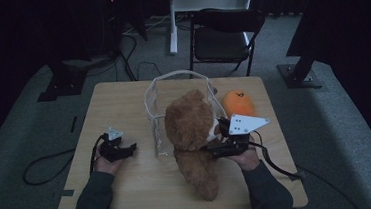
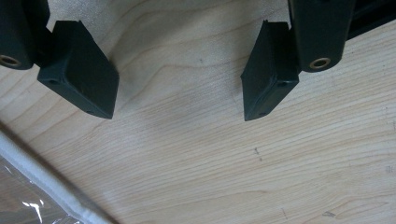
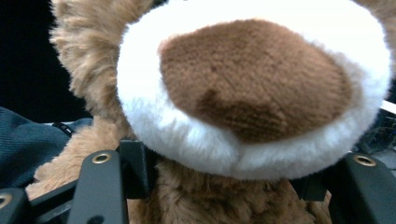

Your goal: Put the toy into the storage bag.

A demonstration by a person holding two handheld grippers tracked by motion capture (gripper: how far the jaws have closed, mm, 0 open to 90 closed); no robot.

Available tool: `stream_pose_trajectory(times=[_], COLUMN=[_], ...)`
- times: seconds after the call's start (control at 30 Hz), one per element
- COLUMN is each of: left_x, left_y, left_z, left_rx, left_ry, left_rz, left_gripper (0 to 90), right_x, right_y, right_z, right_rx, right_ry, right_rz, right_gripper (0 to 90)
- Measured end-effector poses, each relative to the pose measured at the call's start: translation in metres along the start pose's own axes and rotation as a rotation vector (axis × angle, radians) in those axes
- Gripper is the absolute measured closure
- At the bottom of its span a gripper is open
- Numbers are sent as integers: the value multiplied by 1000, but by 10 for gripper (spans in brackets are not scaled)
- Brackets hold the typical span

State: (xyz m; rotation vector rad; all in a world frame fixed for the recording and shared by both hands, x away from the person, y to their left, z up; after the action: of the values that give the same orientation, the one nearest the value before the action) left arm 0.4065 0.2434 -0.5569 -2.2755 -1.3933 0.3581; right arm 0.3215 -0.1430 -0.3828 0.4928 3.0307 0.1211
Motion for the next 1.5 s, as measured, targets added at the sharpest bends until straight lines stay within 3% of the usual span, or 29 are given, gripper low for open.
stream_pose_trajectory(times=[0.23,1.5], left_x=[0,0], left_y=[0,0], left_z=[0,0], left_rx=[0,1], left_ry=[0,0], left_rz=[0,0], left_gripper=[278,278], right_x=[1,2], right_y=[-6,-31], right_z=[-6,-35], right_rx=[1,-81], right_ry=[-15,-46], right_rz=[31,73], right_gripper=[368,371])
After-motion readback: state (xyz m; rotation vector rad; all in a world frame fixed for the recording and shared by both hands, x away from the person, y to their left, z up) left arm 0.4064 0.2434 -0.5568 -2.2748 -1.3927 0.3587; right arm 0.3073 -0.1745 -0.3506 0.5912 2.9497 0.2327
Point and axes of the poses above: each handheld gripper's, and its own axes: y roughly forward along the jaws, z roughly out of its underside, x roughly to its left, the point moved 2 cm from there along y, roughly forward along the jaws, and after that the axes turned 14 degrees about -x, right-handed, at the moved point
